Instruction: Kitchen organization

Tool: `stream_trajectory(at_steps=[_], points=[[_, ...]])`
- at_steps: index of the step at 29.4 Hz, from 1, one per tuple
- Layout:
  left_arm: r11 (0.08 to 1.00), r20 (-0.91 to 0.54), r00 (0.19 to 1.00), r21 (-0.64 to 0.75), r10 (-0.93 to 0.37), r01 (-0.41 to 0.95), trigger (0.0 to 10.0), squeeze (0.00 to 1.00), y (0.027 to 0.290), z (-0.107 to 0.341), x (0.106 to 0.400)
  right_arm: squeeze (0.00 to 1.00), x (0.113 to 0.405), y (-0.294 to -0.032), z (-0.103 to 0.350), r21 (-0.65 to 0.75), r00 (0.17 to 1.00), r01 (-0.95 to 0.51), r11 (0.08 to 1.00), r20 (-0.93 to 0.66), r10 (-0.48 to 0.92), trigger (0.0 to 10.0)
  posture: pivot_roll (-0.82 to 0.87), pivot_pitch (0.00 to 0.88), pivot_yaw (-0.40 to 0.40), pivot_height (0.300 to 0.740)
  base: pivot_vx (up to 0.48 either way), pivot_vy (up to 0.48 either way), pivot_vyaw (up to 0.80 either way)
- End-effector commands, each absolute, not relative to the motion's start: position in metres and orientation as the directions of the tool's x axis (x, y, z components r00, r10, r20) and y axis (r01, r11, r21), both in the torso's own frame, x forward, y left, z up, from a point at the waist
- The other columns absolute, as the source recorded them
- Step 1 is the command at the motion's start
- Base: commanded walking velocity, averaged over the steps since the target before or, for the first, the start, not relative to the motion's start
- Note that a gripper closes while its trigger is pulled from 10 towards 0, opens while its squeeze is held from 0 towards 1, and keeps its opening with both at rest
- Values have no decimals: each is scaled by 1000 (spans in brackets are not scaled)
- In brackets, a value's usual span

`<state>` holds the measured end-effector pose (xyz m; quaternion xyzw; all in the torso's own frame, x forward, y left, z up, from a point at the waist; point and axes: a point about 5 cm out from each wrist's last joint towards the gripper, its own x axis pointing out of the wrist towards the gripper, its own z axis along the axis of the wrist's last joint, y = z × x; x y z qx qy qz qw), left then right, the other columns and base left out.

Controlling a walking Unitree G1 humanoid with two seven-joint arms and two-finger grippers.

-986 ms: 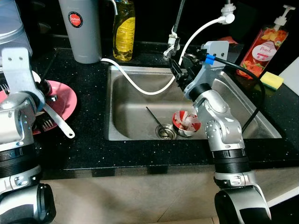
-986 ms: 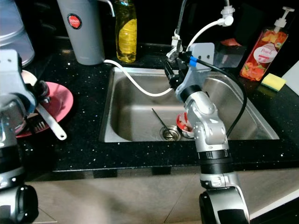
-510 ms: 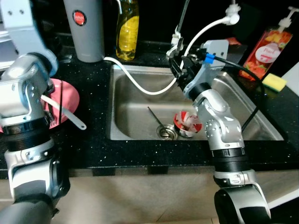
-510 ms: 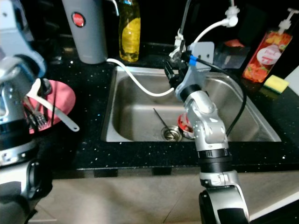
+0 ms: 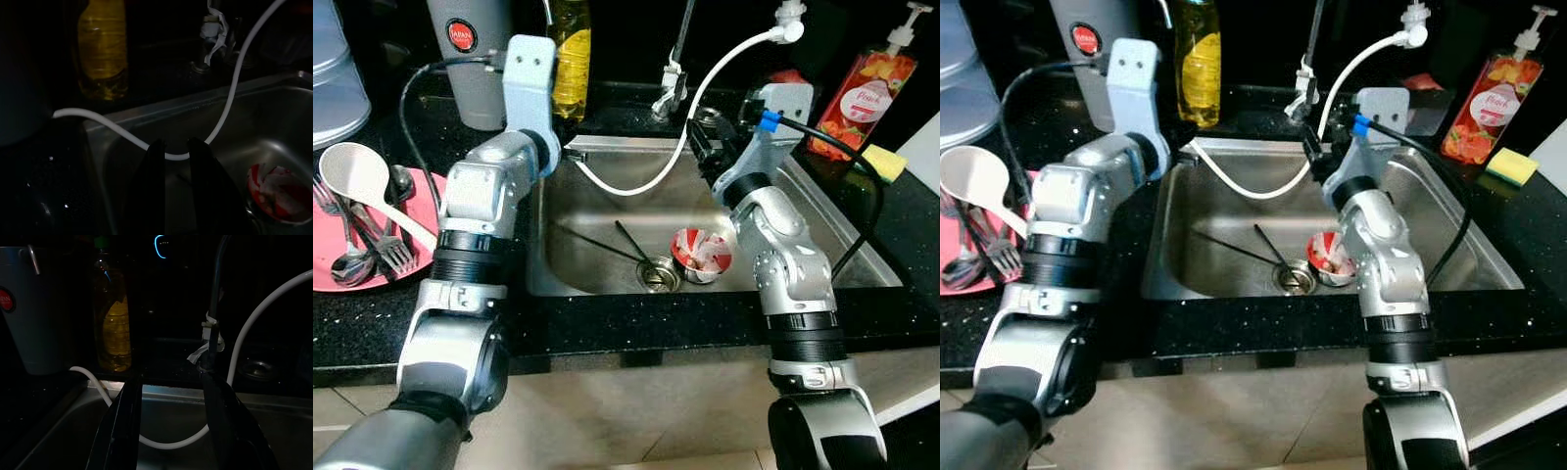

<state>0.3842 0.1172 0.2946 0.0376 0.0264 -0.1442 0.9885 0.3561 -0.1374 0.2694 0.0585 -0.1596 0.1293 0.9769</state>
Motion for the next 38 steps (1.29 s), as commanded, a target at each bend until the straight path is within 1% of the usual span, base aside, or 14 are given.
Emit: stream_trajectory(at_steps=[1, 3, 4, 8, 12, 15, 21, 22, 23, 27, 30, 33, 36, 38], points=[[959, -36, 965, 104, -260, 262, 10000, 0, 123, 299, 383, 0, 354, -140, 268, 74, 919, -265, 961, 320, 229, 10000, 198, 0, -74, 740, 0, 0, 0], [967, 47, 972, 124, -230, 223, 10000, 0, 134, 309, 378, 0, 356, -137, 269, 74, 917, -272, 959, 321, 236, 10000, 206, 0, -83, 740, 0, 0, 0], [973, 143, 972, 168, -185, 161, 10000, 0, 145, 320, 372, 0, 357, -136, 270, 74, 915, -279, 957, 323, 242, 10000, 209, 0, -85, 740, 0, 0, 0], [966, 204, 972, 252, -119, 65, 10000, 0, 161, 323, 363, 0, 358, -134, 270, 74, 914, -286, 955, 322, 248, 10000, 216, 0, -91, 740, 0, 0, 0], [964, 79, 996, 267, -38, 15, 10000, 0, 177, 304, 358, 0, 357, -133, 269, 74, 913, -291, 954, 319, 254, 10000, 221, 0, -90, 740, 0, 0, 0], [979, 3, 998, 195, 68, -67, 10000, 0, 199, 289, 345, 0, 356, -131, 267, 68, 910, -309, 949, 312, 274, 10000, 227, 0, -88, 740, 0, 0, 0], [979, -35, 990, 158, 136, -129, 10000, 0, 211, 277, 334, 0, 354, -125, 264, 41, 891, -373, 927, 296, 345, 10000, 234, 0, -92, 740, 0, 0, 0], [979, -39, 989, 150, 146, -139, 10000, 0, 213, 275, 331, 0, 350, -116, 264, -11, 850, -465, 885, 276, 450, 10000, 234, 0, -92, 740, 0, 0, 0], [979, -39, 989, 150, 146, -139, 10000, 0, 213, 275, 331, 0, 350, -116, 264, -11, 850, -465, 885, 276, 450, 10000, 234, 0, -92, 740, 0, 0, 0], [969, -51, 977, 147, 206, -197, 10000, 0, 219, 273, 326, 0, 332, -98, 248, -135, 707, -678, 723, 148, 691, 10000, 237, 0, -97, 740, 0, 0, 0], [966, -56, 972, 142, 226, -216, 10000, 0, 220, 272, 325, 0, 327, -96, 244, -132, 671, -720, 681, 118, 732, 10000, 238, 0, -96, 740, 0, 0, 0], [954, -78, 956, 129, 282, -271, 10000, 0, 226, 268, 321, 0, 309, -90, 237, -161, 547, -819, 550, 67, 834, 10000, 238, 0, -96, 740, 0, 0, 0], [950, -85, 951, 129, 297, -285, 10000, 0, 228, 265, 320, 0, 305, -88, 235, -177, 517, -837, 518, 55, 854, 10000, 239, 0, -96, 740, 0, 0, 0], [947, -88, 948, 129, 305, -293, 10000, 0, 229, 264, 320, 0, 306, -88, 235, -166, 527, -833, 528, 56, 848, 10000, 239, 0, -94, 740, 0, 0, 0]])
